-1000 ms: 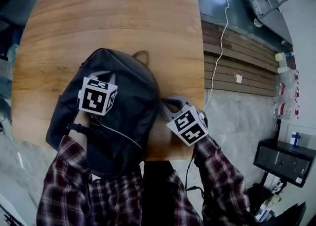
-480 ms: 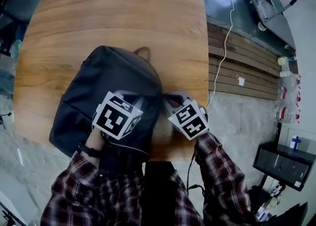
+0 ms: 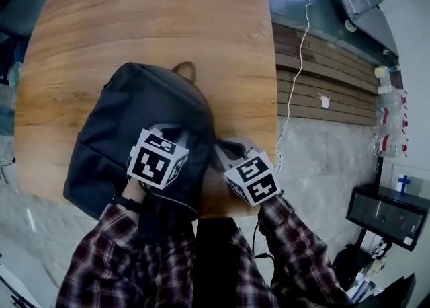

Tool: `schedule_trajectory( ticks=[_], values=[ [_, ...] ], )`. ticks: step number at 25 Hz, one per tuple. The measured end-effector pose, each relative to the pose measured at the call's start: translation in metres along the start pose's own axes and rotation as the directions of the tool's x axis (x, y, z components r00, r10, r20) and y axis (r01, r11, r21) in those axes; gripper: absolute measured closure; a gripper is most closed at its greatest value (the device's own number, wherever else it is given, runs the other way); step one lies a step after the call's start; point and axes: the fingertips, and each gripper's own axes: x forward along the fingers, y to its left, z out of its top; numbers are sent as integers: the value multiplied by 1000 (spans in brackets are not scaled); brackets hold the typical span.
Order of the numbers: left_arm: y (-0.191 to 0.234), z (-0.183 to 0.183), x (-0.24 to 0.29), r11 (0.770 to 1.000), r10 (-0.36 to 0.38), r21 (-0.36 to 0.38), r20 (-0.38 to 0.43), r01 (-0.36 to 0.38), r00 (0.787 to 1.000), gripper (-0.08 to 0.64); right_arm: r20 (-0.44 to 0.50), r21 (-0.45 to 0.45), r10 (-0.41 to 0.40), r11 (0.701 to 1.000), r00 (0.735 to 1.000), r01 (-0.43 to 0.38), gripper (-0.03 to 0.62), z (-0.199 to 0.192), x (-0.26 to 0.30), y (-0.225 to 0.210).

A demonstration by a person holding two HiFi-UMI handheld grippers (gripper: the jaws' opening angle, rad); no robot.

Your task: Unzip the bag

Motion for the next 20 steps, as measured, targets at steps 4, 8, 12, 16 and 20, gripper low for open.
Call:
schedule_trajectory(
  ticks=[4,8,12,16,20],
  values=[
    [2,7,6,1000,-4,-3,8,4,1000,552,4,36,26,999,1000,-26,574,-14,-12,20],
    [4,22,14,1000,11,14,15,-11,1000,552,9,42,58,997,998,-58,572,-26,-24,51],
    [8,38,20,1000,13,21,23,-13,1000,552,-5,31,119,992,993,-119,572,-35,-27,87],
    [15,56,29,1000,20,19,27,-21,999,552,-1,22,137,990,991,-137,572,-41,-25,114],
    [16,63,31,999,13,30,31,-13,999,552,13,16,105,994,994,-105,572,-37,-24,105]
  ],
)
